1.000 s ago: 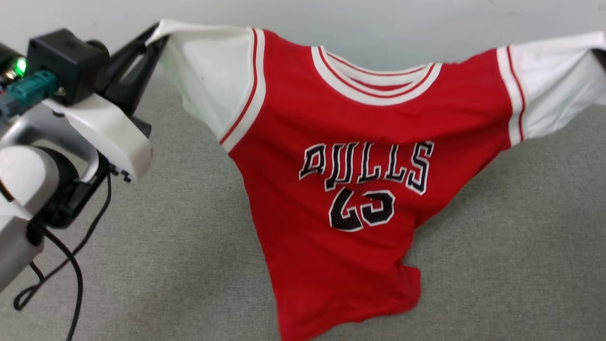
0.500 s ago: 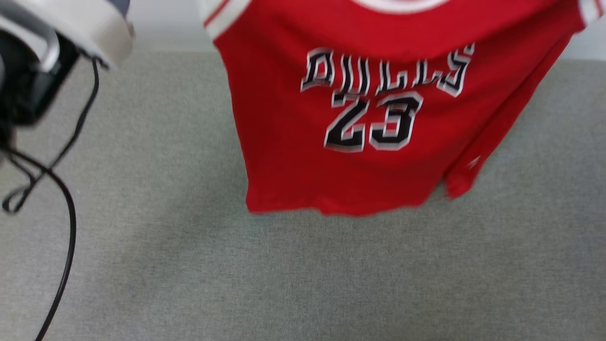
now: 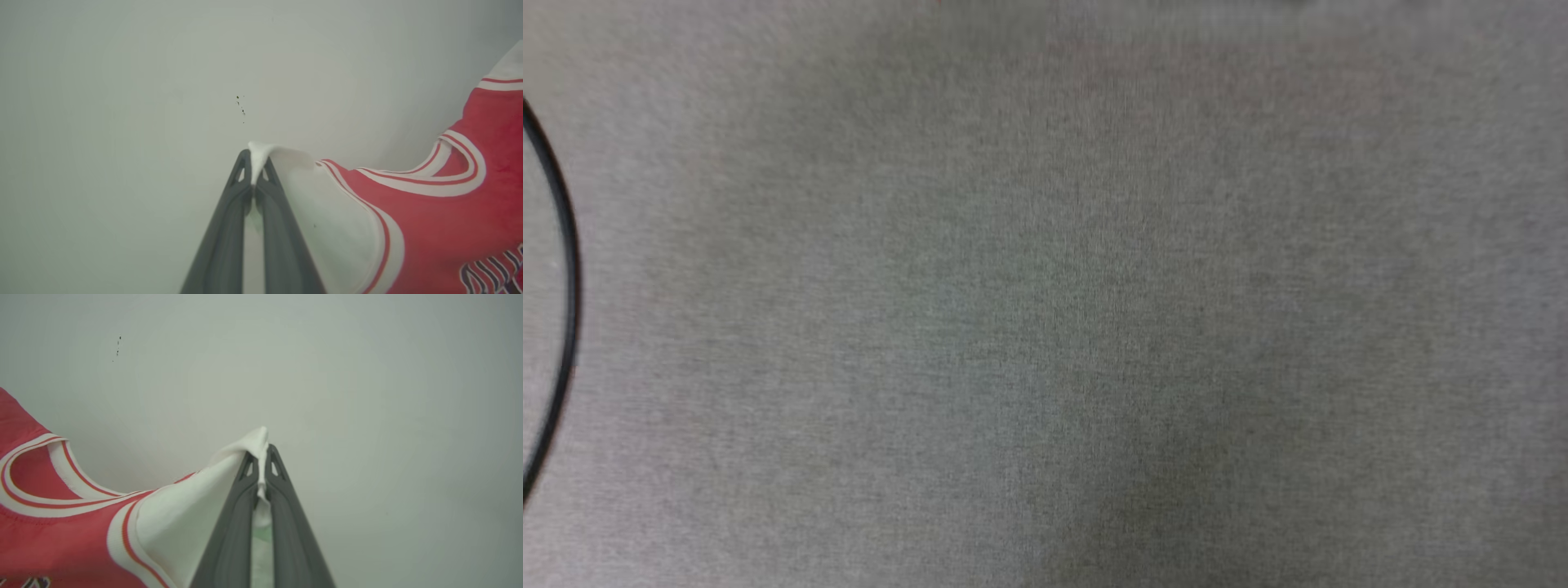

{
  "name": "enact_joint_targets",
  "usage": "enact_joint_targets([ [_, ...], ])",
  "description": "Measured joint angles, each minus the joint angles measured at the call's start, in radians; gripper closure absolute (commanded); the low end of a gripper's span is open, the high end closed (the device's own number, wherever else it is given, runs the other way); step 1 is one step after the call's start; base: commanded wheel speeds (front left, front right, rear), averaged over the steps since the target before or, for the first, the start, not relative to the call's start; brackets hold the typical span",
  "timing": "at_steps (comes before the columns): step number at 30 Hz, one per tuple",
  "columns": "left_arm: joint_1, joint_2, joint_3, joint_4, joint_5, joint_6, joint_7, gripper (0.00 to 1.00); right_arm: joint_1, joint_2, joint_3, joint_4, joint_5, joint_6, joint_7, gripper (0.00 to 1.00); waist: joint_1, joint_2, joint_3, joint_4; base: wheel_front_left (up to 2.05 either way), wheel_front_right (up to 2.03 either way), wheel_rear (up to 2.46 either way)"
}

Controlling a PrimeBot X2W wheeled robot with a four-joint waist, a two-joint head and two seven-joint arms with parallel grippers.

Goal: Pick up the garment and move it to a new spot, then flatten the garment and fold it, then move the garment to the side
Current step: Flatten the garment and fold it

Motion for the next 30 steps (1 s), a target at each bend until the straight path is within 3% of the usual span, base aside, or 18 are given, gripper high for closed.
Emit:
enact_joint_targets([
  [6, -0.092, -0.035, 0.015, 0.127, 0.014, -0.026, -0.041, 1.00, -0.161, 0.037, 0.068, 0.168, -0.022, 0.000, -0.070, 1.00, 0.0001, 0.0000, 0.078, 0.000, 0.00, 0.00, 0.00],
  [15, -0.029, -0.061, 0.012, 0.248, -0.015, -0.054, -0.113, 1.00, -0.164, 0.058, 0.193, 0.334, 0.030, 0.000, -0.181, 1.00, 0.0000, 0.0000, 0.102, 0.001, 0.00, 0.00, 0.00],
  [23, 0.208, -0.072, 0.002, 0.286, -0.068, -0.068, -0.220, 1.00, 0.055, 0.043, 0.331, 0.381, 0.151, 0.000, -0.299, 1.00, -0.0001, 0.0000, 0.044, 0.009, 0.00, 0.00, 0.00],
  [30, 0.514, -0.055, -0.002, 0.217, -0.102, -0.016, -0.274, 1.00, 0.329, 0.000, 0.441, 0.311, 0.261, 0.000, -0.380, 1.00, -0.0002, 0.0000, -0.049, 0.017, 0.00, 0.00, 0.00],
])
